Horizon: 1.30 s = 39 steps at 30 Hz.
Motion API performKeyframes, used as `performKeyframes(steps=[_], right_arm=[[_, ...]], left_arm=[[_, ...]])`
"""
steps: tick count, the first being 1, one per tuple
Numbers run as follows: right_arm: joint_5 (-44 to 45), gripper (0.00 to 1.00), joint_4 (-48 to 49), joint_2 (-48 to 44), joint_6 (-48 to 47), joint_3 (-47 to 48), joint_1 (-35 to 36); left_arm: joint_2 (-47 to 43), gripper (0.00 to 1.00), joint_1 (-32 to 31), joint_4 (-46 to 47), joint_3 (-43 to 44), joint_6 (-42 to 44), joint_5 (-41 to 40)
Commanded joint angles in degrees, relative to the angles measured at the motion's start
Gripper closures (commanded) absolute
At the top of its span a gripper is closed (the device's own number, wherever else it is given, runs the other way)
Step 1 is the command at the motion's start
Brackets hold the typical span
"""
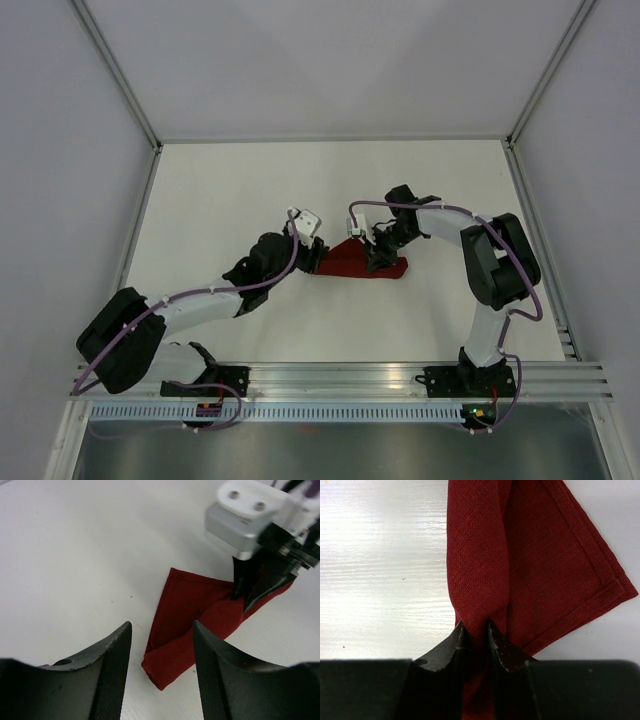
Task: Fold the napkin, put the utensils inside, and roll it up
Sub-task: Roll the napkin at the center of the board.
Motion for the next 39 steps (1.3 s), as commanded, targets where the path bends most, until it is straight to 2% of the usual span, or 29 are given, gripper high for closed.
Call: performKeyframes(steps=[1,3,12,22,28,30,33,34,35,36,37,39], right_arm=[[5.6,0.82,-4.2,5.2,-1.4,-1.1,-0.4],[5.6,0.82,-5.1,5.8,-1.2,-0.3,-0.4],[6.5,0.82,-8.6,9.1,-0.8,2.5,-0.9],[7.0,0.82,-10.6,11.3,-0.7,4.4,-1.5],[7.1,0.82,-11.5,12.1,-0.4,5.2,-1.7],[6.9,0.82,-11.5,11.9,-0.2,5.4,-1.8],[6.6,0.81,-11.6,11.5,-0.1,5.4,-2.1],[6.5,0.8,-11.5,11.4,0.2,5.5,-2.2],[6.4,0.77,-11.5,11.2,0.5,5.6,-2.4],[6.2,0.75,-11.6,11.0,0.6,5.6,-2.5],[5.9,0.73,-11.7,10.7,0.9,5.7,-2.5],[5.3,0.63,-11.6,9.8,1.3,5.7,-2.6]], left_arm=[[3.2,0.43,-6.1,5.1,1.6,14.1,-8.5],[5.2,0.43,-9.7,5.6,2.6,17.1,-9.9],[20.2,0.41,-17.0,5.9,10.2,27.8,-9.1],[30.8,0.39,-18.3,7.7,15.4,33.7,-8.2],[34.1,0.4,-18.2,4.5,18.9,33.4,-8.1],[34.5,0.45,-18.2,2.3,19.6,32.7,-7.7],[34.7,0.57,-18.1,-0.4,19.8,31.0,-6.5],[34.7,0.67,-18.1,-1.5,20.0,29.7,-5.5],[34.7,0.71,-18.0,-3.5,20.3,29.2,-5.1],[35.0,0.79,-18.0,-4.3,20.5,28.3,-4.7],[35.0,0.83,-17.9,-5.0,20.6,27.8,-3.9],[35.2,0.89,-17.7,-7.8,21.1,26.1,-2.6]])
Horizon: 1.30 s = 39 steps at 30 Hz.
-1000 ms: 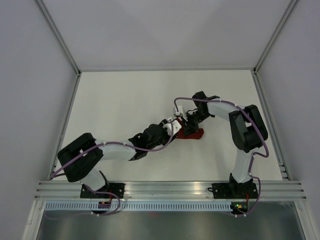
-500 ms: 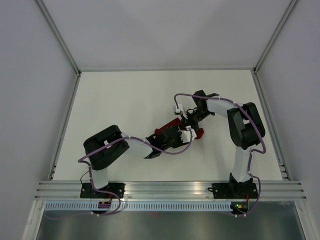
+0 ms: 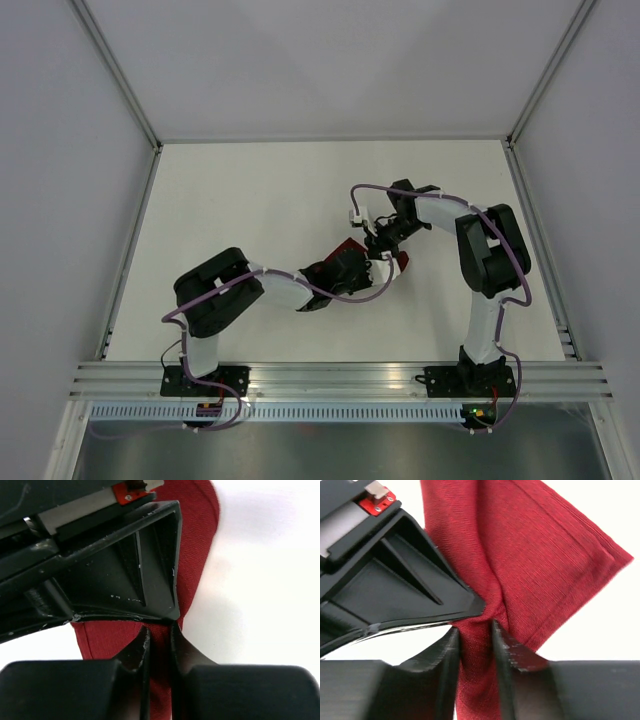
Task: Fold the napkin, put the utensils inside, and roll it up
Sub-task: Roll the napkin at the center of the board.
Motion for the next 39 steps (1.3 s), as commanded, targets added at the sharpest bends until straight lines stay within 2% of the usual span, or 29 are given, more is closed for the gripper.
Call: performKeyframes(steps=[1,2,5,9,19,24,28,33,35,39], right_arm=[[8.2,0.59,-2.0,2.9,0.5,-2.4,-0.4],[7.9,0.5,-2.0,2.1,0.7,-2.4,-0.5],[6.4,0.37,-2.5,-0.1,1.4,-1.9,-0.9],[5.2,0.29,-2.7,-3.5,3.0,-1.2,-2.5],[3.5,0.25,10.8,-11.1,15.3,-2.3,-10.8],[2.5,0.24,16.2,-18.6,14.7,-8.6,-12.7],[2.5,0.22,25.0,-25.8,13.9,-16.6,-12.6],[3.3,0.21,28.5,-32.9,8.1,-25.5,-9.4],[6.5,0.21,31.8,-35.9,7.1,-30.0,-7.4],[13.7,0.2,39.1,-40.4,5.8,-37.4,1.6]], left_arm=[[1.6,0.93,0.6,-6.1,1.8,-5.0,4.8],[1.7,0.94,0.8,-7.0,2.1,-5.5,5.7],[2.1,0.98,2.8,-10.9,3.5,-8.0,10.5],[3.2,0.98,5.8,-17.0,6.3,-11.9,16.7],[4.6,0.98,13.5,-21.6,8.9,-18.3,31.3],[8.0,0.98,15.8,-28.3,13.0,-19.6,35.9],[10.1,0.97,18.1,-32.1,16.0,-20.9,43.5],[12.2,0.96,20.2,-36.1,19.6,-23.2,47.5],[13.1,0.96,20.4,-38.5,20.4,-23.6,49.3],[13.4,0.94,20.3,-39.6,20.2,-25.4,52.3]])
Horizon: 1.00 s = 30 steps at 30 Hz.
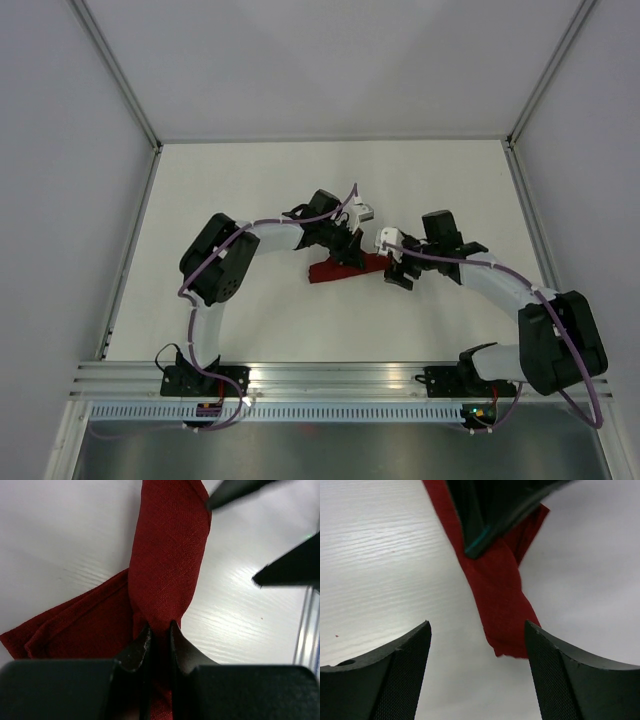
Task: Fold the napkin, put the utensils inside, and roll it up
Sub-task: Roll the napkin at the center of the board.
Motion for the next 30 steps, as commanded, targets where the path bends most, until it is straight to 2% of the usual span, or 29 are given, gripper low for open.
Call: performKeyframes(steps=[1,6,12,15,17,21,24,25,26,30], right_arm=[[5.3,0.19,10.4,-4.1,-3.2,-5.0,6.5],[12.9,0.18,16.6,-4.3,-2.8,-9.5,14.4],[17.5,0.19,21.4,-2.8,-2.6,-11.8,19.3],[19.0,0.23,22.3,-1.4,-2.9,-12.7,21.4],[19.7,0.3,22.3,0.3,-3.1,-12.5,21.8],[20.9,0.36,23.1,1.5,-3.6,-13.1,21.8],[21.5,0.57,23.3,1.4,-3.5,-13.8,21.8],[21.6,0.69,23.3,1.4,-3.3,-13.8,21.8],[21.7,0.71,23.1,1.5,-3.3,-13.8,21.8],[21.4,0.78,21.7,1.9,-3.6,-13.9,21.7]], left_arm=[[3.9,0.94,-0.5,-11.0,-1.6,-3.0,3.4],[5.7,0.94,-0.5,-12.0,-1.1,-4.9,5.5],[6.6,0.93,-0.5,-13.0,-0.4,-5.3,6.9],[6.9,0.92,-0.5,-13.7,0.0,-5.2,7.0],[7.0,0.91,-0.4,-14.0,0.1,-4.9,7.4],[7.4,0.86,-0.4,-14.3,0.4,-4.8,7.9],[7.3,0.76,-0.5,-14.5,0.8,-4.6,8.0],[7.1,0.73,-0.4,-14.6,0.9,-4.6,7.9],[6.9,0.66,-0.4,-14.6,1.1,-4.7,7.5],[5.4,0.6,-0.3,-13.6,1.1,-5.7,6.2]])
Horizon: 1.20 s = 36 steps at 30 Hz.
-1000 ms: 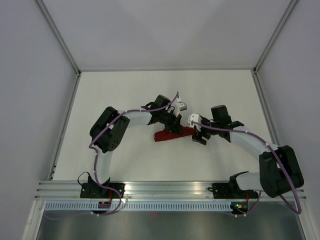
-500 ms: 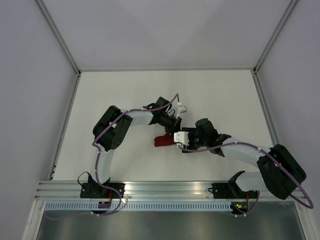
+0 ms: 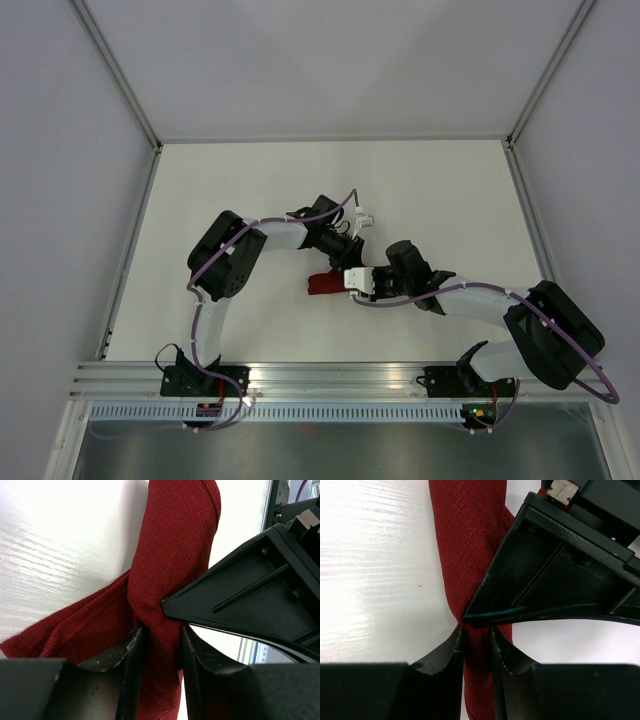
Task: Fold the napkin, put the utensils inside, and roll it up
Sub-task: Roll the napkin at the center of the board.
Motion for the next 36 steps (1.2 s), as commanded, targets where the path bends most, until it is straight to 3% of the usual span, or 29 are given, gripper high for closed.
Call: performKeyframes(steps=[1,5,10,18,24,31,36], right_arm=[[2.1,0.78,-1.1,0.9,-0.4,-1.0,-0.1],[1.7,0.82,-1.9,1.3,-0.7,-1.0,-0.4],[-1.0,0.83,-4.9,2.3,-0.8,0.5,-1.5],[-8.2,0.83,-16.8,6.6,-2.4,8.1,-6.4],[-13.9,0.84,-30.0,13.3,-5.9,17.5,-9.7],[-19.0,0.84,-44.6,23.2,-9.6,29.9,-13.0],[-20.3,0.84,-53.1,31.4,-11.0,38.9,-14.4]], left_arm=[[0.6,0.6,-0.1,-4.5,-1.3,-2.0,-5.2],[-3.6,0.49,1.5,0.3,-3.3,-5.5,-7.0],[-8.5,0.49,4.7,5.8,-6.7,-10.4,-10.3],[-21.6,0.48,9.7,19.6,-18.7,-17.5,-25.3],[-30.7,0.47,9.5,25.3,-26.9,-16.8,-35.1],[-42.3,0.44,4.3,35.4,-37.2,-9.2,-49.6],[-45.2,0.4,-6.6,40.6,-41.2,0.7,-61.6]])
